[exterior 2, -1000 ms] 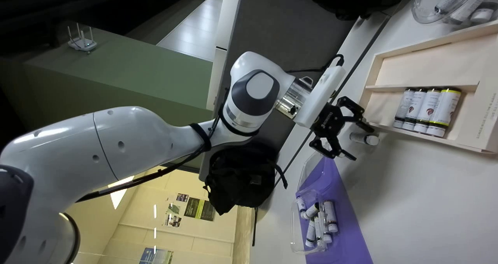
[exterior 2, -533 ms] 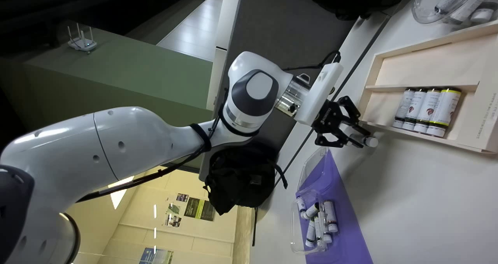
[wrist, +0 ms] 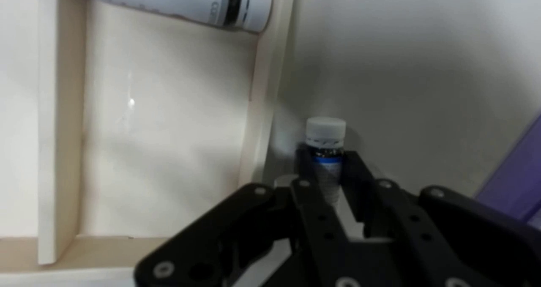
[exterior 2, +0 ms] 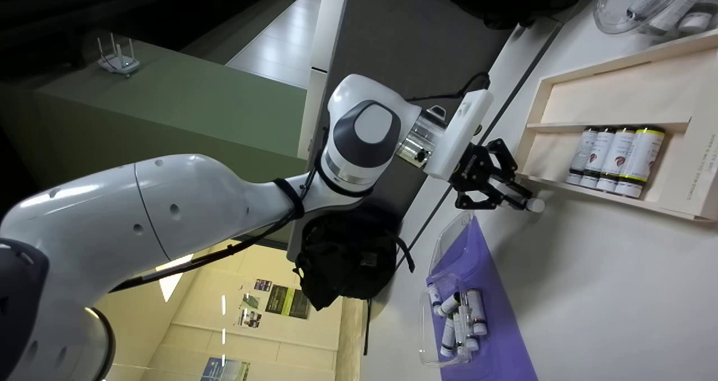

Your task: Put the bottle on the table on the left side of the tray

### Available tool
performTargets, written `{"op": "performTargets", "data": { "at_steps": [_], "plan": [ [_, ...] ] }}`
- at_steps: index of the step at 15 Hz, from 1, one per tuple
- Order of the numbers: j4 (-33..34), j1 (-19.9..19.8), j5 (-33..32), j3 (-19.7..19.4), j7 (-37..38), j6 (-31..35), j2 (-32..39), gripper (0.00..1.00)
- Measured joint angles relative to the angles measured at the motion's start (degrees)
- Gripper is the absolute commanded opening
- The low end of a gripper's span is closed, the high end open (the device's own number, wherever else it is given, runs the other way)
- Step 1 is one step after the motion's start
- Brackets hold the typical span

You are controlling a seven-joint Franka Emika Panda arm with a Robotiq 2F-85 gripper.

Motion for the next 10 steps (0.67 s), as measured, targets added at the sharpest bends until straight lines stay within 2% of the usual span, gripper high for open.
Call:
{"op": "performTargets", "data": {
  "at_steps": [10],
  "plan": [
    [0.1, 0.8, -0.8, 0.0, 0.6, -0.5, 0.0, 0.06]
  ]
}}
